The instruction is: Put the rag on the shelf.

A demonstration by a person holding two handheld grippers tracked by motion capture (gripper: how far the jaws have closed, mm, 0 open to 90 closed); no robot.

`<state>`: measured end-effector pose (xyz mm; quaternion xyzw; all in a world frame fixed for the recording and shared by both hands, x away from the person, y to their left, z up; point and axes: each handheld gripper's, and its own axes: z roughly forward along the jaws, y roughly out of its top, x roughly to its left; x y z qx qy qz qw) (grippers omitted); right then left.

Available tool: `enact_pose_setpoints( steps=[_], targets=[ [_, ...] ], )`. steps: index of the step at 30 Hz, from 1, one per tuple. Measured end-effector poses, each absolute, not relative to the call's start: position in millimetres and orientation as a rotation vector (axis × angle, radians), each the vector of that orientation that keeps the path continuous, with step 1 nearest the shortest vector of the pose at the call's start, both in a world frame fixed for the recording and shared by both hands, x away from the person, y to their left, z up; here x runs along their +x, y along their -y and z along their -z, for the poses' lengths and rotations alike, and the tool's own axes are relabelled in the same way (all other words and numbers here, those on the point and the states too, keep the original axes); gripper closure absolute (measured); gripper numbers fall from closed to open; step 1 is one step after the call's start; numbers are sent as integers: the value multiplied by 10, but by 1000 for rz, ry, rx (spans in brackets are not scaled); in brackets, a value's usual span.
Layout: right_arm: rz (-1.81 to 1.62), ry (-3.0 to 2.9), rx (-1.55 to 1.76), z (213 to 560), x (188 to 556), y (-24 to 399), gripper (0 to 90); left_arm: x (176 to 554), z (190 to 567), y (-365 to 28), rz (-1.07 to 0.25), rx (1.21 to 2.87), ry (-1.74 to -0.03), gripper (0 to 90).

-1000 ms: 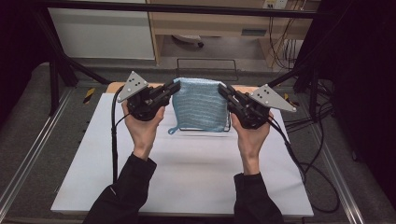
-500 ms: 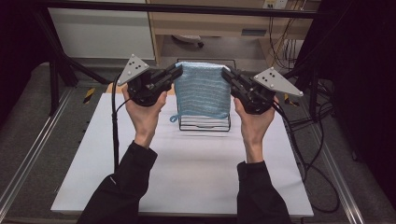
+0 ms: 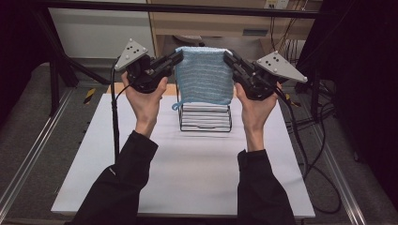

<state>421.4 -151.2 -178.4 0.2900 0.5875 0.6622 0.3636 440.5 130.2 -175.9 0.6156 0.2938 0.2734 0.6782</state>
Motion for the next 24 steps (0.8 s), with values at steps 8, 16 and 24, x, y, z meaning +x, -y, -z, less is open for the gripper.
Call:
enact_pose_setpoints(
  steps=[8,16,24],
  targets=[
    [-1719,-1487,738,1647,4294,1505,833,4491,1590,-1291,-636,1380,-655,819],
    [-1729,-1475,739,1565,4411,1515,833,4602,1480,-1295,-614,1373,-659,819],
    [-1748,-1450,737,1483,4497,1527,833,4669,1335,-1264,-640,1378,-646,819]
  ],
)
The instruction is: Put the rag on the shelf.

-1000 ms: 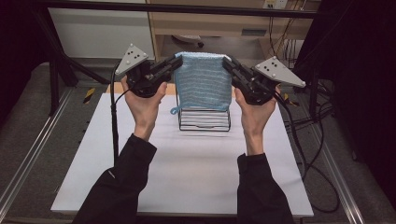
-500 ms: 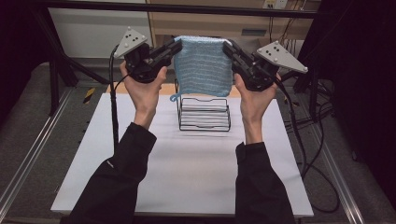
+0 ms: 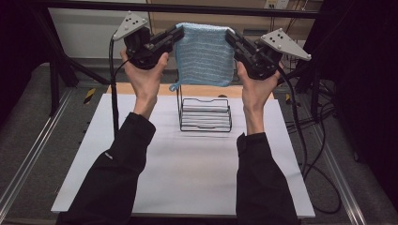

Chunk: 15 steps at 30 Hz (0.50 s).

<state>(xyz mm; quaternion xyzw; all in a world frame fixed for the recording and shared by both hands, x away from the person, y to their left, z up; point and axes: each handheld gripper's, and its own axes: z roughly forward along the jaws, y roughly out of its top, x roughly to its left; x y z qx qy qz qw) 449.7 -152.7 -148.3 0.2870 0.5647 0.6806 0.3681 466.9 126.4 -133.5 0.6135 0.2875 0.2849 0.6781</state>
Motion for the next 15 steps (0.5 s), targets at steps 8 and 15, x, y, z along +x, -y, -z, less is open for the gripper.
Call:
enact_pose_setpoints(
  steps=[8,15],
  targets=[
    [-1749,-1439,738,1425,4605,1541,833,4780,1260,-1249,-649,1387,-647,819],
    [-1737,-1449,743,1429,4733,1537,833,4894,1275,-1239,-667,1393,-653,819]
  ],
)
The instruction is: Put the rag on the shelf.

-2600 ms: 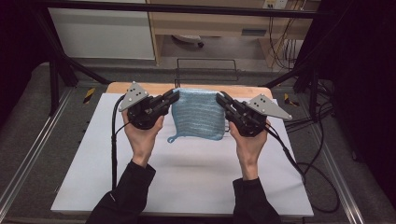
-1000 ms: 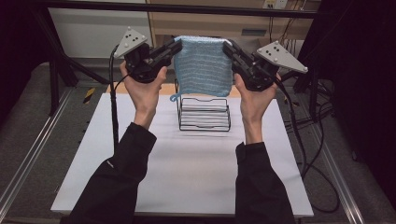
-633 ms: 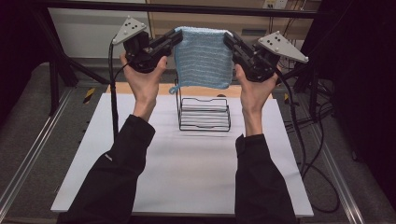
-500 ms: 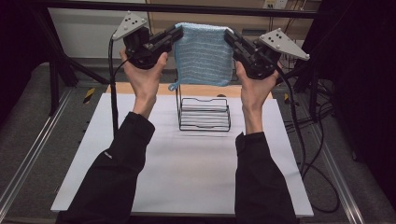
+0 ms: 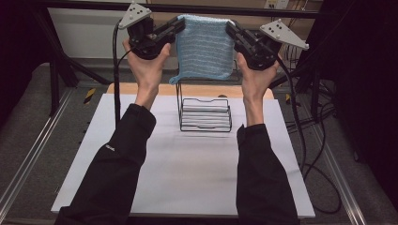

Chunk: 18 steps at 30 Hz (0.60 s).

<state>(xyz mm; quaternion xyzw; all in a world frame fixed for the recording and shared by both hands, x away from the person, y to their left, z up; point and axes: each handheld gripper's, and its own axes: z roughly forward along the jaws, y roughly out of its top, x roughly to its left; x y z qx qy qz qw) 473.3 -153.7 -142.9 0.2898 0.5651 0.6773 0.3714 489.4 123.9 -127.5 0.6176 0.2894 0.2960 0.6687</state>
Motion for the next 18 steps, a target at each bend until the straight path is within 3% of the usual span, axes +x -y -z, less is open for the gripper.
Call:
enact_pose_setpoints(
  steps=[18],
  targets=[
    [-1713,-1478,787,1557,5043,1547,833,5170,1413,-1194,-680,1427,-667,818]
  ],
)
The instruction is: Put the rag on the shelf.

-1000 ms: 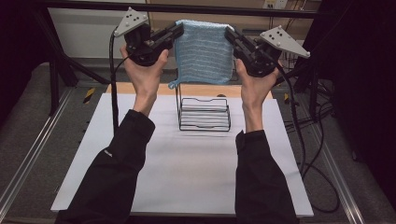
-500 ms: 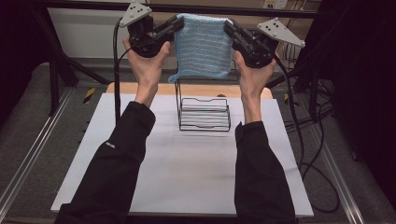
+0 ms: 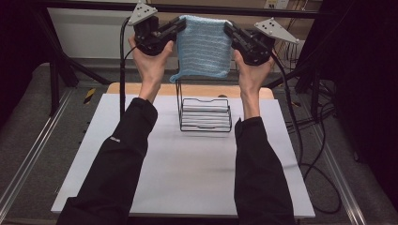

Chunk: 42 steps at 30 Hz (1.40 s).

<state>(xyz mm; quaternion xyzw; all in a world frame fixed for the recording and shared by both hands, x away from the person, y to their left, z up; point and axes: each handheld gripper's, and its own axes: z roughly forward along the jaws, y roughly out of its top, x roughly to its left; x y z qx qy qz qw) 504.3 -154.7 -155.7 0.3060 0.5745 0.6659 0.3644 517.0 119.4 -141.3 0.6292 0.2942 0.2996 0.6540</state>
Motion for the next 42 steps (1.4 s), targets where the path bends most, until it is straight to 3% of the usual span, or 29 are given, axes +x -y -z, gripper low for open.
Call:
enact_pose_setpoints(
  steps=[26,42],
  targets=[
    [-1649,-1555,795,1776,5243,1596,833,5255,1672,-1141,-716,1503,-687,818],
    [-1641,-1620,842,2115,5160,1694,833,5216,2034,-1096,-684,1571,-662,817]
  ],
)
